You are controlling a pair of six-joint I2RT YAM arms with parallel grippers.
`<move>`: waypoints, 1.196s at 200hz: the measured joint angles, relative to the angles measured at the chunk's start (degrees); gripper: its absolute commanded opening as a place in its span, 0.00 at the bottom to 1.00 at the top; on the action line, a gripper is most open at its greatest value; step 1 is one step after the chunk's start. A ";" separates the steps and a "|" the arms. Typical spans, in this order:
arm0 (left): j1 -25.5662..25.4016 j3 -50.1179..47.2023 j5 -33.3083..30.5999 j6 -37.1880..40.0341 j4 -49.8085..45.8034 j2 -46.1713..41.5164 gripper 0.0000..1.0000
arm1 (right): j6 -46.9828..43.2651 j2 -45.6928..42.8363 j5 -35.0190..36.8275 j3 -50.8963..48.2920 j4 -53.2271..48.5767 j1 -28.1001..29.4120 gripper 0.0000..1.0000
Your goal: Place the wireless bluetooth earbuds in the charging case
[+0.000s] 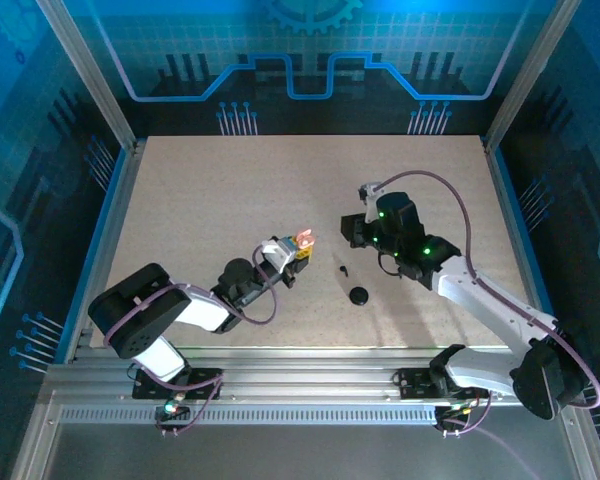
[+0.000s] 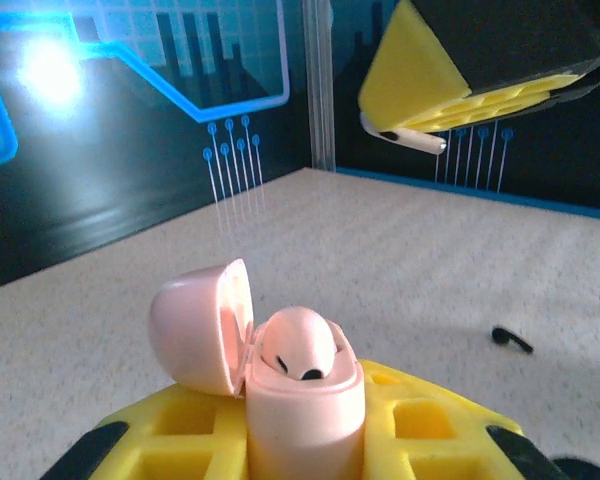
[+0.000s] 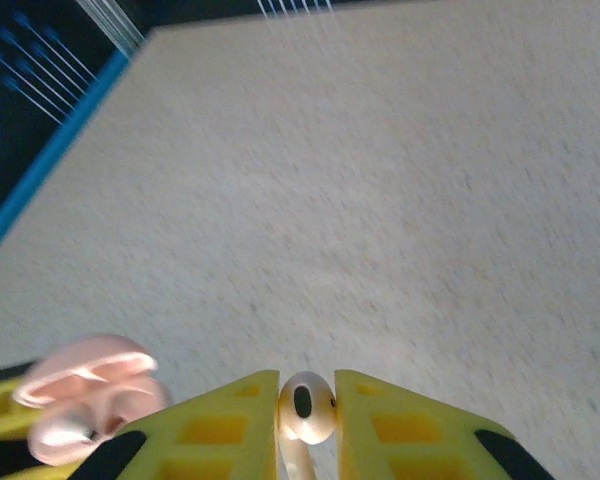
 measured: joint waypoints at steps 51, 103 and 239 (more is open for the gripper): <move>0.00 -3.02 1.03 0.37 -0.02 0.00 0.14 | -1.05 2.16 -0.39 -3.37 -8.55 -5.53 0.19; 0.00 -3.48 1.51 0.46 0.02 0.00 0.14 | 0.61 7.43 -0.59 -6.64 -13.88 -8.94 0.20; 0.00 -4.11 1.57 0.44 0.04 0.00 0.14 | 5.40 16.87 -0.42 -7.21 -21.75 -10.43 0.22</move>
